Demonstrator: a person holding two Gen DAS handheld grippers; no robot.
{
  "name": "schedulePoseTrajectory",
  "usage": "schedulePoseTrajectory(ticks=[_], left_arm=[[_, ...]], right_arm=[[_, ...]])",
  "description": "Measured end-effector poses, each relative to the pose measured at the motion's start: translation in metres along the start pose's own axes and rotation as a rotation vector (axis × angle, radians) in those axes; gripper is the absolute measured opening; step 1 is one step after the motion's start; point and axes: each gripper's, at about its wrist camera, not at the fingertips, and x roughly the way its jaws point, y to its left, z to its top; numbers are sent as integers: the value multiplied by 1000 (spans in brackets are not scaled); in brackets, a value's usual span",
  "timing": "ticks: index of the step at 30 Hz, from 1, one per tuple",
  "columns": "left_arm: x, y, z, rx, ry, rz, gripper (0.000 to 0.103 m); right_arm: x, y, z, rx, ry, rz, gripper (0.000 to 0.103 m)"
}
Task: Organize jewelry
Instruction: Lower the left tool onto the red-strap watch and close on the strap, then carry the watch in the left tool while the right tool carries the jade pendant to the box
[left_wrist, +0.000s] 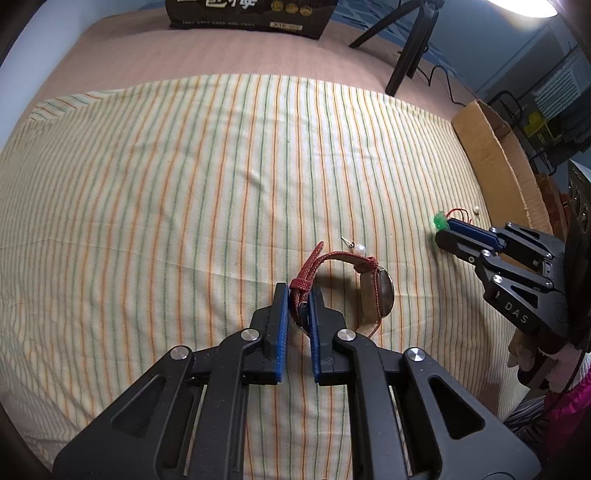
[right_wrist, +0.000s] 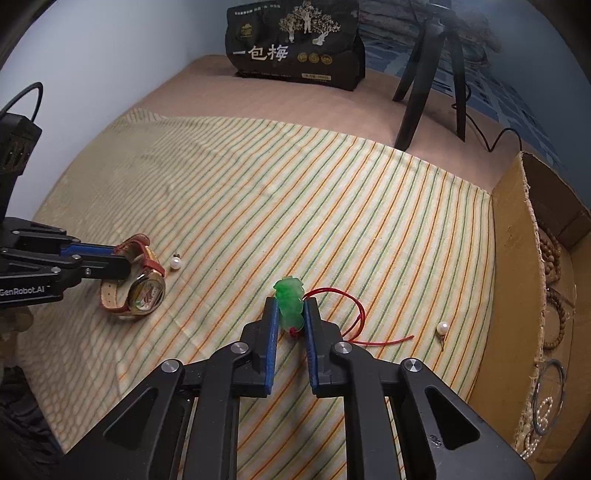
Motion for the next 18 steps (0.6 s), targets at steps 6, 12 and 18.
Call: schedulePoseTrajectory(ticks=[6,12,18], left_arm=[[-15,-4,0,4,-38,-1,9],[-34,-13,3,15,-94,-19,9],[-53,-27,7,15,-146,-60,9]], right_arm=[[-20,4,-2,8,-46,19,12],[-45,1,1,30,-102,48,12],[-77,-13,0,83,-171,72,12]])
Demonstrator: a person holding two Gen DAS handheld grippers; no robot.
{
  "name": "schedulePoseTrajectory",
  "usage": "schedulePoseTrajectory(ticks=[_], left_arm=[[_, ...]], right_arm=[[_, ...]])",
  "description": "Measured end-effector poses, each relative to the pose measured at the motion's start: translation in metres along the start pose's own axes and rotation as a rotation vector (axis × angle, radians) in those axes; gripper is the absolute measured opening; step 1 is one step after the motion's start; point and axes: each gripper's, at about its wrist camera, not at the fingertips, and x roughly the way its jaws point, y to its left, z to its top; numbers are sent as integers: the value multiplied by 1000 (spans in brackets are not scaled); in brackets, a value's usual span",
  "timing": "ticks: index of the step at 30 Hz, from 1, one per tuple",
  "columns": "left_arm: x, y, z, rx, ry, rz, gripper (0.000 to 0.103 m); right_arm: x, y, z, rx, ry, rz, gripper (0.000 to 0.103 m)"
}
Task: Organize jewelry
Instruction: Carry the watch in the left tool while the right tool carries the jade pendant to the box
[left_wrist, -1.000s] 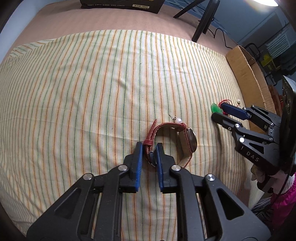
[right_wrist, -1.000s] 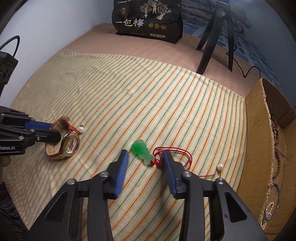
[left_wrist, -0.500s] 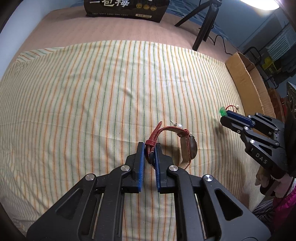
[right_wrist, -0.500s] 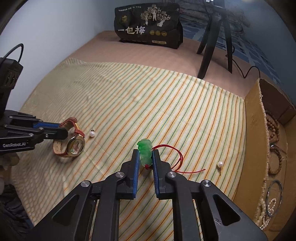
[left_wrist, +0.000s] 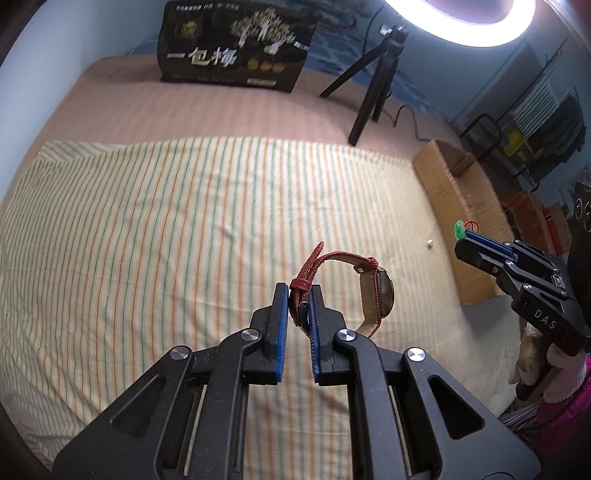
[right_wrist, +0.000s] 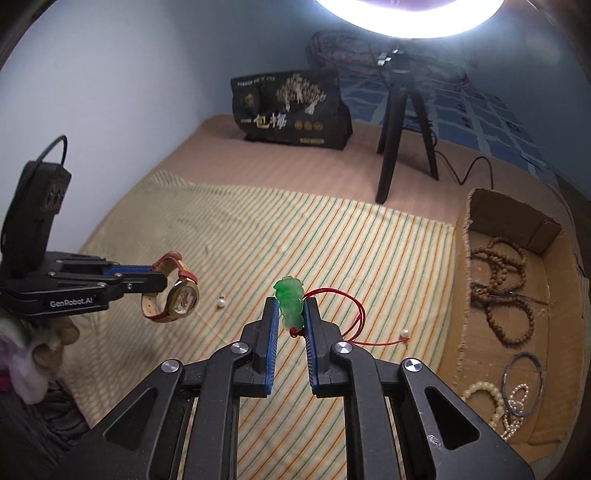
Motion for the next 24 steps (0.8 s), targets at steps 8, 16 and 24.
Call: schedulePoseTrajectory(ticks=[8,16,24], left_arm=[[-13,-25,6,22,-45,-39,9],[-19,-73,9,84,-81,-71,9],[-8,-128,11,173,-105,-110,9]], right_arm=[[-40,-15,10,55,-82,16,12],[-76,-33,16,86,-147,-14,12],[-108,-77,12,163,-192,-103,12]])
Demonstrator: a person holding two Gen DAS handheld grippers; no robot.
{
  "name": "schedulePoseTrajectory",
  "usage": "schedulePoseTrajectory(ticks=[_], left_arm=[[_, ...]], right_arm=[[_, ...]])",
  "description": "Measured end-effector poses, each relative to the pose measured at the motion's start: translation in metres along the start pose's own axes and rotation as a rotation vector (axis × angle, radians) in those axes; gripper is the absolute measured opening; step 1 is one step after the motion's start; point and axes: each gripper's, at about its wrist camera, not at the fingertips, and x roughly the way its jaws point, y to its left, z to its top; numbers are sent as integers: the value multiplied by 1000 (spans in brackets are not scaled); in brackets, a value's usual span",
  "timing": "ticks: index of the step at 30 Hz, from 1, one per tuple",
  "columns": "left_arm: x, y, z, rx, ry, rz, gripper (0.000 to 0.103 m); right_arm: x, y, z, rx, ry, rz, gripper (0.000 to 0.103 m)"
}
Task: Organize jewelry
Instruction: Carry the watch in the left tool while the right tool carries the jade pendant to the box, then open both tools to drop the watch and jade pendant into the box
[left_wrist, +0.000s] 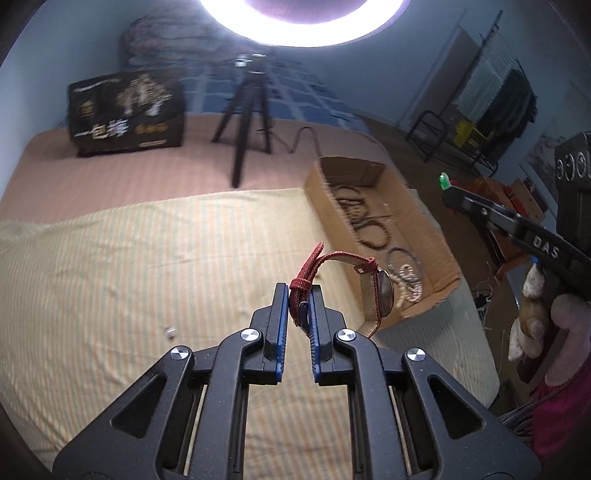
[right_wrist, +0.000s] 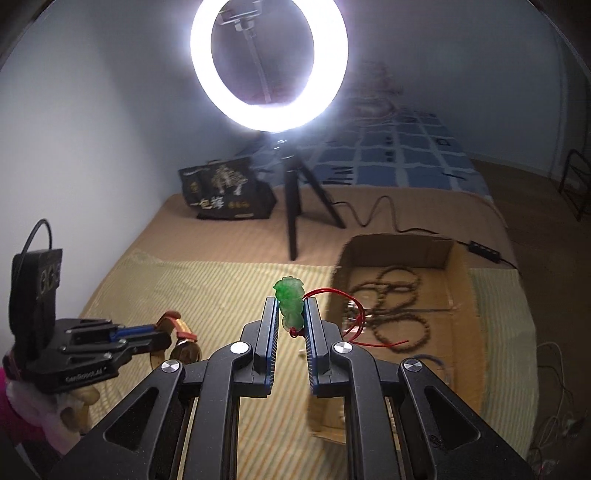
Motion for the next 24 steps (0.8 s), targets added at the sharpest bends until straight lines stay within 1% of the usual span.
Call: schedulePoseTrajectory(ticks=[5,9,13,19,24], left_arm=[[17,-32,7,43,-8,-31,9],[36,-52,12,69,-1,-49,9],[56,-63,16,72,16,-56,9],[84,-70,17,80,45,-40,9],[93,-74,20,82,51,-32,9]], right_arm=[[-9,-29,3,49,-17,-62,12],[-8,-52,1,90,-5,-99,12],[-1,-70,1,116,11,-127,12],[10,-85,3,136,27,-148,12],[23,-91,1,146,51,-155,12]])
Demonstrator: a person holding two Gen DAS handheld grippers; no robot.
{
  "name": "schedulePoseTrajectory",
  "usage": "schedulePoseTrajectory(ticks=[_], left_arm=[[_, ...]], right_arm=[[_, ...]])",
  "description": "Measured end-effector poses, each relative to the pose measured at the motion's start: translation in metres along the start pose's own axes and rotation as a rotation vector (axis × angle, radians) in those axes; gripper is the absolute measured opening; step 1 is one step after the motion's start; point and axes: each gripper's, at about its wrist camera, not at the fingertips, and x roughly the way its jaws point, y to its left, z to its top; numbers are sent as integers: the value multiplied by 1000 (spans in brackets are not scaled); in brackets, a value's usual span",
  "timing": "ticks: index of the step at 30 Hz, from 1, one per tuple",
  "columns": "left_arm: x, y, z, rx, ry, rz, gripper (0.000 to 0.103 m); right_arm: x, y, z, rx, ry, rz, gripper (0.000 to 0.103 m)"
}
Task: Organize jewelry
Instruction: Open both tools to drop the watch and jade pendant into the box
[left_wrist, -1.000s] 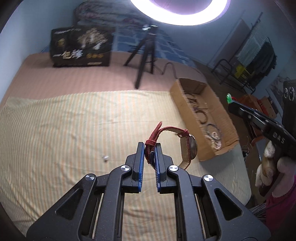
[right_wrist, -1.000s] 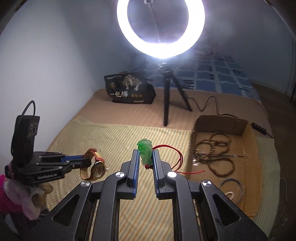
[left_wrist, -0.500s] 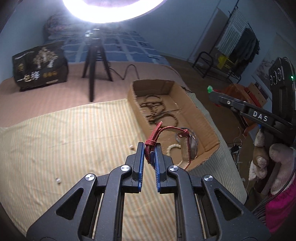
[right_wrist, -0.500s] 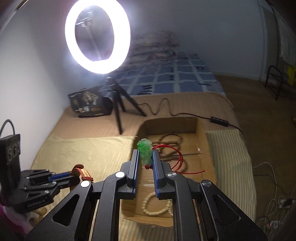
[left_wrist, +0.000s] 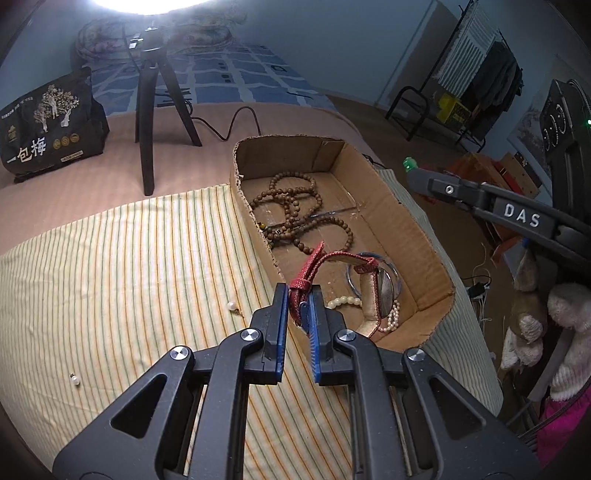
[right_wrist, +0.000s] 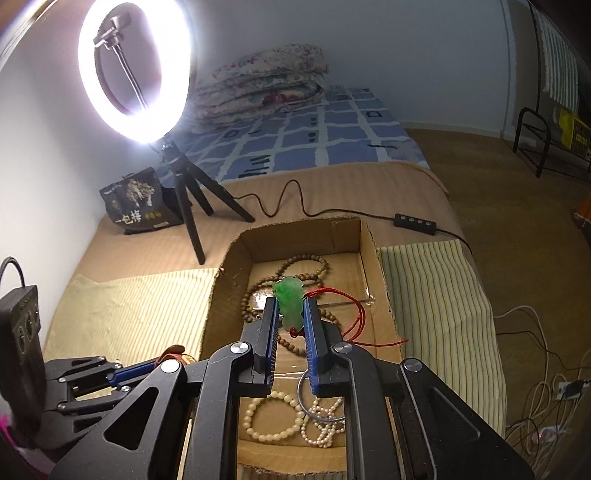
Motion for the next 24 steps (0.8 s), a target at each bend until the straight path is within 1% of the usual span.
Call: schedulePoseTrajectory(ticks=[10,12,14,15,16,17,18,19,24], left_arm=[[6,-15,2,31,3,-11,9],[7,-17,3,31,2,-10,12],[9,-18,5,28,7,-22,19],[8,-18,5,28,6,-22,22],[7,-19,5,32,3,-17,30],[6,-19,5,33,-2,-15,35],[5,-20,5,34,-8,-12,36],[4,-20,5,35,-10,-11,36],[0,-19,3,36,-14,-4,36]], right_arm=[[18,-9,-3,22,42,-29,12],[19,-11,-4,33,47,-36,12],[21,-12,-4,41,54,-43,13],[22,-13,-4,45,58,-48,20],[22,-14,-4,49,61,-57,26],[22,-15,-4,53,62,-65,40],[22,-16,-4,56,60,-70,50],[22,-17,-5,59,54,-74,52],[19,-16,-4,69,47,-78,52]])
